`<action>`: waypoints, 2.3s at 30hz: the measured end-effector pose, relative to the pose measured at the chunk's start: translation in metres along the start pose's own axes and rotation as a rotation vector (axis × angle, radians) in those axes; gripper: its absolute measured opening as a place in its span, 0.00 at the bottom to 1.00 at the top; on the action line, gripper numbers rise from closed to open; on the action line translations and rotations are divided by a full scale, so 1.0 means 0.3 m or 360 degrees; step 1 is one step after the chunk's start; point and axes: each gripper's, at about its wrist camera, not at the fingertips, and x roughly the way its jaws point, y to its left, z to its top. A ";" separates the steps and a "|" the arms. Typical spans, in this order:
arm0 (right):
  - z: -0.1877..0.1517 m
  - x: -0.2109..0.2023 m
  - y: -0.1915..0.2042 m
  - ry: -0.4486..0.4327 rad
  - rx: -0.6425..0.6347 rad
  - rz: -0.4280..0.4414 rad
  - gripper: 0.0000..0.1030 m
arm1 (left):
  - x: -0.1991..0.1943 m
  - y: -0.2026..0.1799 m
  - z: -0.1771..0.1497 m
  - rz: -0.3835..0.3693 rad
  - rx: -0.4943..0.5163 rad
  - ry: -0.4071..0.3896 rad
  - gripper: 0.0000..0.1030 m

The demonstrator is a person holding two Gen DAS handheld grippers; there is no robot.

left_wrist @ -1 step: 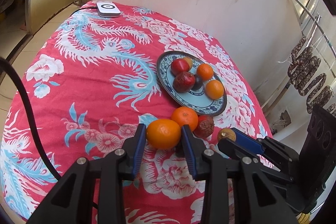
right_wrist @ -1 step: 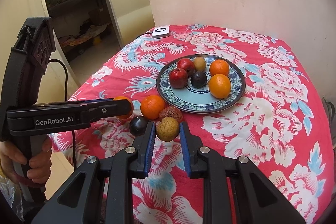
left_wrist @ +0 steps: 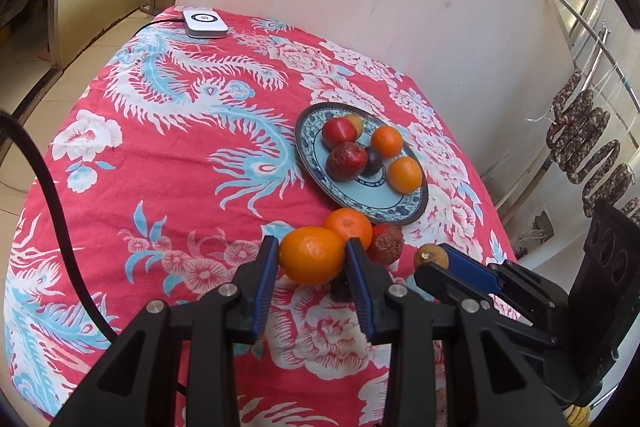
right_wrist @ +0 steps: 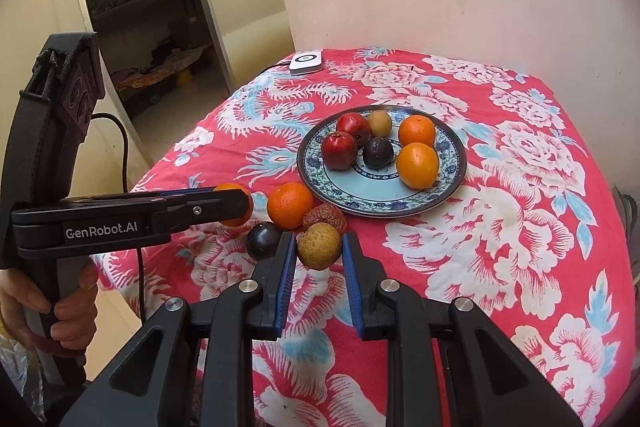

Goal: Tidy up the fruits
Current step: 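Lift and carry the yellow-brown fruit and the orange over the plate with both tools, then lower both held fruits onto the plate, then open both tools to release the orange and yellow-brown fruit on the plate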

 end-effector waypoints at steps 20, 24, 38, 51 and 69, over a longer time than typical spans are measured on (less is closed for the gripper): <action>0.065 -0.047 -0.040 -0.0072 -0.0002 -0.0060 0.24 | -0.017 -0.087 0.081 -0.0043 0.0070 -0.0038 0.35; 0.078 -0.049 -0.053 -0.0079 0.0005 -0.0074 0.24 | -0.007 -0.097 0.096 -0.0044 0.0080 -0.0031 0.35; 0.116 -0.018 -0.117 -0.0086 0.0038 -0.0114 0.24 | 0.077 -0.116 0.142 -0.0046 0.0103 0.0028 0.35; 0.173 0.046 -0.223 -0.0075 0.0067 -0.0194 0.24 | 0.151 -0.105 0.222 -0.0009 0.0079 0.0037 0.35; 0.210 0.157 -0.292 0.0000 0.0092 -0.0200 0.24 | 0.233 -0.056 0.288 0.0007 0.0012 0.0046 0.35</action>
